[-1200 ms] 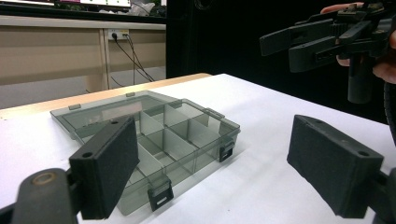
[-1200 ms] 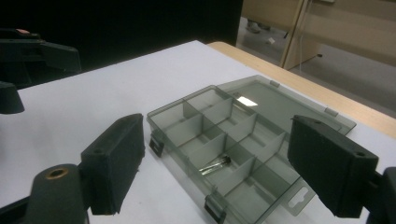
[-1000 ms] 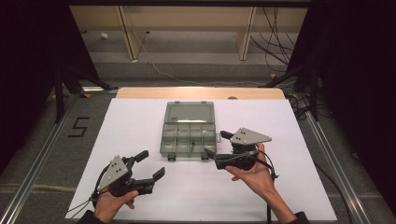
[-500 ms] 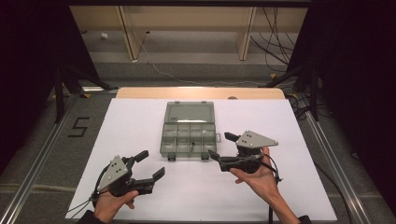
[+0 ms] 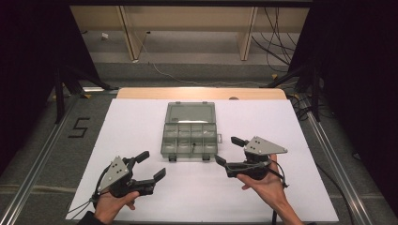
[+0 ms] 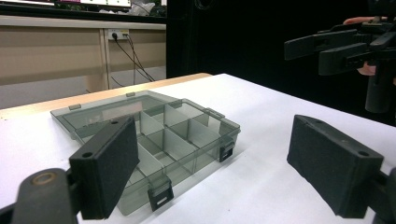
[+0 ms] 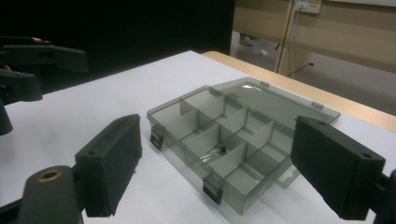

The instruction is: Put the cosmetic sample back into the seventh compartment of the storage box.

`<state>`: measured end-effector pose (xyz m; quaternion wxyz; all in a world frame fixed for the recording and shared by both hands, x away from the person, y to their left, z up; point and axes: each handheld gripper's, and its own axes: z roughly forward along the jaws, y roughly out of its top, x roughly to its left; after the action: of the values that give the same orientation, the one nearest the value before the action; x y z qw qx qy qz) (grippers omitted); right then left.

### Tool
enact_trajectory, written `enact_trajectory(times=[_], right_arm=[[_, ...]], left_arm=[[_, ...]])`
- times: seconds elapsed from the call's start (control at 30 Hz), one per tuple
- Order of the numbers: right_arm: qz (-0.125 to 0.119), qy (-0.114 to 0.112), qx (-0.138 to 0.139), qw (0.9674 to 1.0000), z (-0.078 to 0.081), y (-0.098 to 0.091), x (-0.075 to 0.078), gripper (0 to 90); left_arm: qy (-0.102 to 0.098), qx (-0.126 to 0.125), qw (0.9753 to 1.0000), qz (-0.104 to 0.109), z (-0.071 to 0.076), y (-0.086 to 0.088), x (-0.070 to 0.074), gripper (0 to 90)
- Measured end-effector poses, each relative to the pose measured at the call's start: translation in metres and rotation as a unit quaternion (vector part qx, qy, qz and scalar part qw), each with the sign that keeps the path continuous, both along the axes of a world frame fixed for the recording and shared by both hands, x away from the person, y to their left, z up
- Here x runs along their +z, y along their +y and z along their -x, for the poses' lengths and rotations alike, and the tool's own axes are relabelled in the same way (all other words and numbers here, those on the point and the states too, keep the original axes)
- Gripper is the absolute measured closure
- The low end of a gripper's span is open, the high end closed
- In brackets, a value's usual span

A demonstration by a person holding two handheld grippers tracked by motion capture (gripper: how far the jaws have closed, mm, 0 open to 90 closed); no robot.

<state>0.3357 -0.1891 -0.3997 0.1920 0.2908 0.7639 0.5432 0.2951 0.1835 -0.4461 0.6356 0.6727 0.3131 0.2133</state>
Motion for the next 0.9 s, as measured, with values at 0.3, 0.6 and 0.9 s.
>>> enact_trajectory(times=[0.3, 0.6, 0.9], right_arm=[[-0.007, -0.002, -0.005, 1.0000, 0.007, -0.011, -0.005, 17.4], [-0.019, 0.007, -0.006, 0.9998, 0.015, -0.018, -0.008, 17.4], [-0.023, 0.001, -0.014, 0.9996, 0.019, -0.023, -0.011, 16.9]], left_arm=[[0.001, 0.002, 1.0000, -0.005, 0.001, 0.001, 0.001, 15.5], [-0.002, -0.002, 1.0000, -0.002, 0.000, 0.000, 0.000, 15.5], [-0.002, -0.003, 1.0000, -0.002, 0.000, 0.000, 0.000, 15.5]])
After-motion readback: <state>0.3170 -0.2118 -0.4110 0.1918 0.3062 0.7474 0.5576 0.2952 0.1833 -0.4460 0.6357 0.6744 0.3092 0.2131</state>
